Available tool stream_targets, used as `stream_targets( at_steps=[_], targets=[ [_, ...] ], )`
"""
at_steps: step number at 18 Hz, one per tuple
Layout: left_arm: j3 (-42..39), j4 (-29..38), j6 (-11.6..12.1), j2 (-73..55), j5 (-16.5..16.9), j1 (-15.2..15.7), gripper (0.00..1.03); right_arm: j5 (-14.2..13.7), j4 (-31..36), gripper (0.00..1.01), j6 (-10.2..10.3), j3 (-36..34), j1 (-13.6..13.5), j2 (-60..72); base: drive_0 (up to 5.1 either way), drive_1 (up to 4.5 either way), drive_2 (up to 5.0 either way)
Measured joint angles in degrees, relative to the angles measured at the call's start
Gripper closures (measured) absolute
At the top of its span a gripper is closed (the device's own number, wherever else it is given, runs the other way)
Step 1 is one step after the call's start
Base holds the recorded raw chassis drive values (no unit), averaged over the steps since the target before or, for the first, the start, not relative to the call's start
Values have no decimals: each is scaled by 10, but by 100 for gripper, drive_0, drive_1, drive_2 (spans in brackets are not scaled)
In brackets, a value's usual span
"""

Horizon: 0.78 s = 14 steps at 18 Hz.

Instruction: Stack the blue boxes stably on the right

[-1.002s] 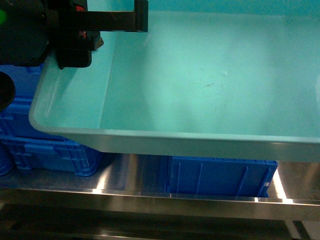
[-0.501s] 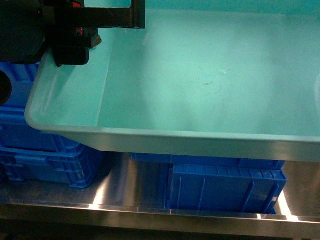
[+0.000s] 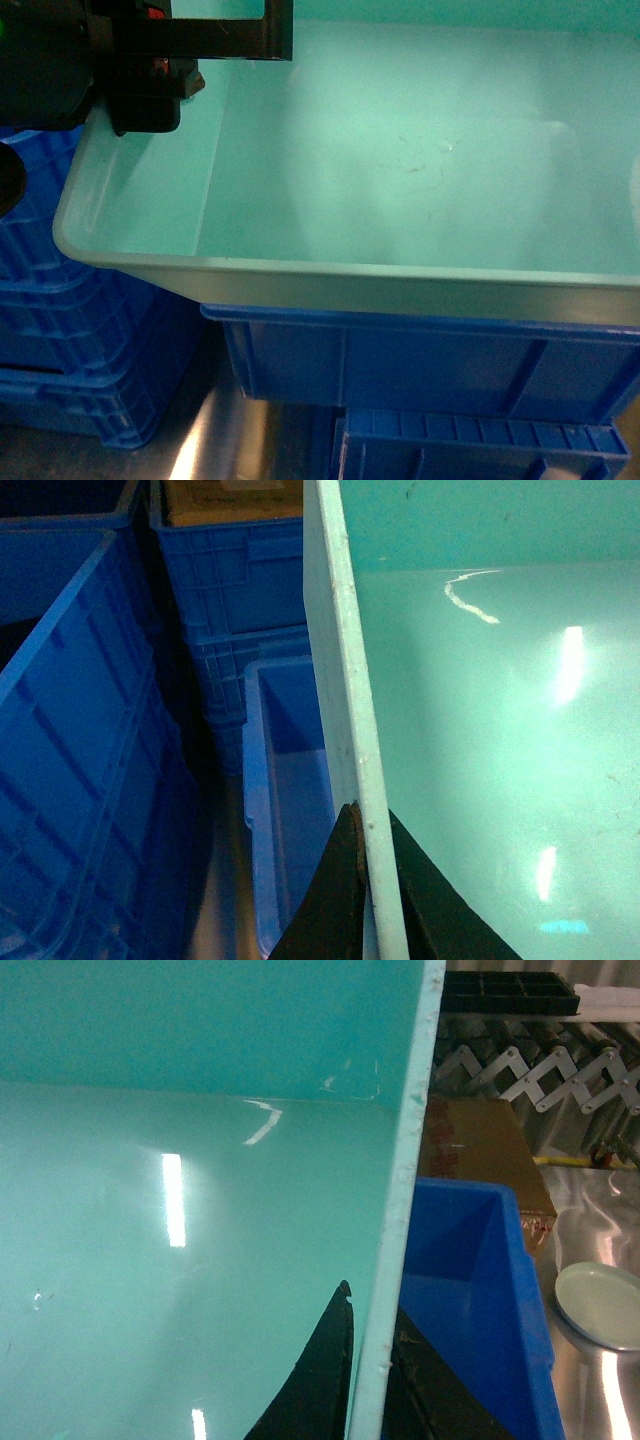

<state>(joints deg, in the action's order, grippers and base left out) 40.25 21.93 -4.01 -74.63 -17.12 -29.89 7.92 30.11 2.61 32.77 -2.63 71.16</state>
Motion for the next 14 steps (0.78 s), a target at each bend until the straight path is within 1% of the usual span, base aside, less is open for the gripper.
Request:
stream_targets(
  at_steps=[5, 7, 8, 9, 14],
  targets=[
    [0, 2, 0, 0, 0, 0, 101, 0, 1, 94, 0, 0, 0, 0, 0, 368, -368],
    [-1, -4, 0, -2, -2, 6, 101, -2, 0, 94, 2, 0, -7, 1, 0, 368, -368],
    [-1, 1, 0, -2, 2, 1, 101, -1, -1, 94, 2, 0, -1, 1, 0, 368, -368],
    [-1, 4, 1, -2, -3, -3, 101, 0, -3, 94, 2, 0, 2, 1, 0, 368, -368],
    [-1, 0, 1, -2, -1, 0, 101, 0, -1, 94, 2, 0, 0, 1, 0, 368, -368]
  ],
)
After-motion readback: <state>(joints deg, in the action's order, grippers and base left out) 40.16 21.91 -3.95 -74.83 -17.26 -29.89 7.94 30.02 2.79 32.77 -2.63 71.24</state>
